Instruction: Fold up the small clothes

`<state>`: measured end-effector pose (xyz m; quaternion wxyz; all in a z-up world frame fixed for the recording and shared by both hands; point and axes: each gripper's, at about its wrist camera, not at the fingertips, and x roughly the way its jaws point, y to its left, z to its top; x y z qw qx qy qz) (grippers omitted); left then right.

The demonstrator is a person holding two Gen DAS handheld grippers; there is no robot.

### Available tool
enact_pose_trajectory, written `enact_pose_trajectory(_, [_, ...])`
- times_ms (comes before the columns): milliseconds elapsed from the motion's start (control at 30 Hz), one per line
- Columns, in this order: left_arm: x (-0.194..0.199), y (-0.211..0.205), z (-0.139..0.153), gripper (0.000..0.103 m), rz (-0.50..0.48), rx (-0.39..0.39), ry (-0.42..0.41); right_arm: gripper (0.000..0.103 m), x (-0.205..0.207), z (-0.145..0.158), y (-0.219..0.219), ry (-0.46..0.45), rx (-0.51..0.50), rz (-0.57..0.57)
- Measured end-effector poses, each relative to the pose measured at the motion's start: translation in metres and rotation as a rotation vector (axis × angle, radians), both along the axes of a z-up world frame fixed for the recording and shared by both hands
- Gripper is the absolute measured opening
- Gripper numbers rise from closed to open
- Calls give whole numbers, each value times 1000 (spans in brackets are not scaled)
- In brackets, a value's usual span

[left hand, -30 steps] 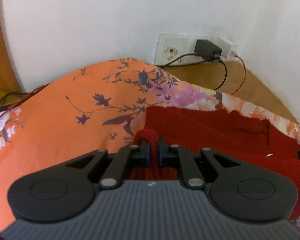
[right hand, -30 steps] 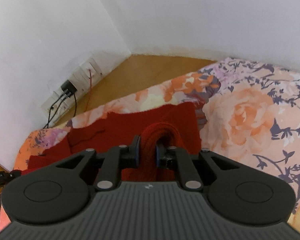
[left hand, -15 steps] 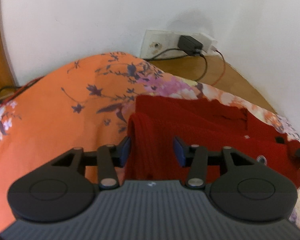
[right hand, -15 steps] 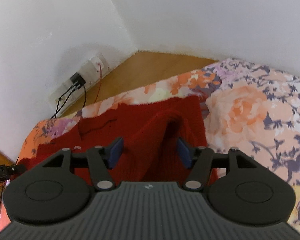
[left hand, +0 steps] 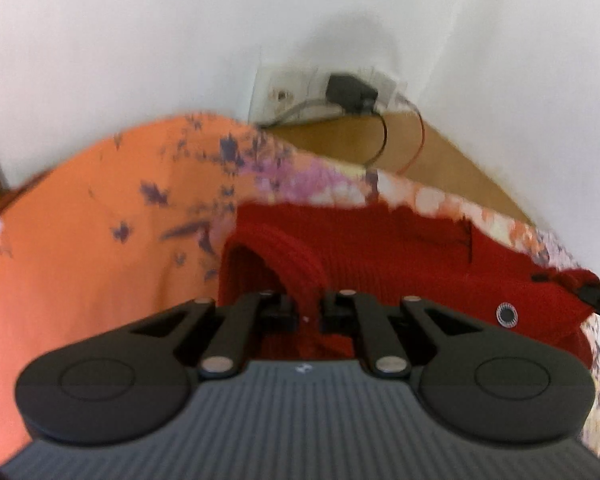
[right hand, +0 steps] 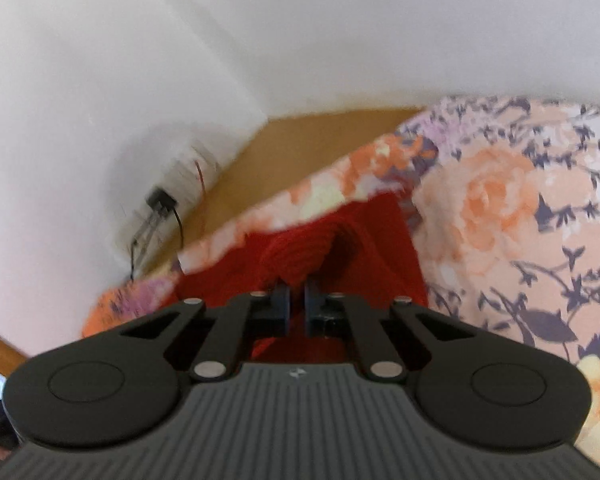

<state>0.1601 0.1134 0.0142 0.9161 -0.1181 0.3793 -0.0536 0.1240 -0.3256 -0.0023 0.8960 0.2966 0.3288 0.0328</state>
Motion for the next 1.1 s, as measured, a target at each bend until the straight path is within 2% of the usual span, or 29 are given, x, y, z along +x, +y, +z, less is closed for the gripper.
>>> enact_pose_trajectory(133, [22, 1, 17, 10, 27, 6, -37, 5, 15, 17, 10, -51, -34, -11])
enact_pose_trajectory(267, [53, -3, 16, 10, 49, 11, -17, 5, 42, 21, 21, -50, -66, -37])
enact_pose_trajectory(433, [81, -13, -6, 10, 61, 54, 31, 5, 72, 7, 29, -12, -138, -63])
enact_pose_trajectory(600, [93, -14, -22, 13, 74, 54, 50, 6, 92, -16, 26, 30, -149, -75])
enact_pose_trajectory(667, [95, -12, -22, 17, 69, 36, 55, 7, 96, -22, 25, 30, -147, -75])
enact_pose_trajectory(767, [95, -10, -19, 30, 52, 18, 38, 8, 99, -27, 23, 24, -147, -60])
enact_pose_trajectory(800, [94, -10, -17, 36, 49, 17, 31, 11, 100, -27, 23, 18, -145, -53])
enact_pose_trajectory(833, [93, -10, -14, 39, 46, 17, 20, 19, 100, -26, 22, 11, -138, -47])
enact_pose_trajectory(867, [91, -10, -11, 47, 47, 24, 8, 23, 99, -25, 21, 0, -133, -43])
enact_pose_trajectory(900, [89, -10, -8, 52, 50, 33, -2, 33, 98, -22, 20, -15, -136, -45])
enact_pose_trajectory(933, [86, -11, -5, 54, 53, 42, -15, 44, 96, -19, 20, -34, -146, -46])
enact_pose_trajectory(1000, [83, -10, 1, 54, 48, 48, -35, 52, 91, -10, 20, -74, -182, -45])
enact_pose_trajectory(1100, [79, -9, 6, 54, 48, 40, -38, 56, 86, 0, 17, -115, -239, -37])
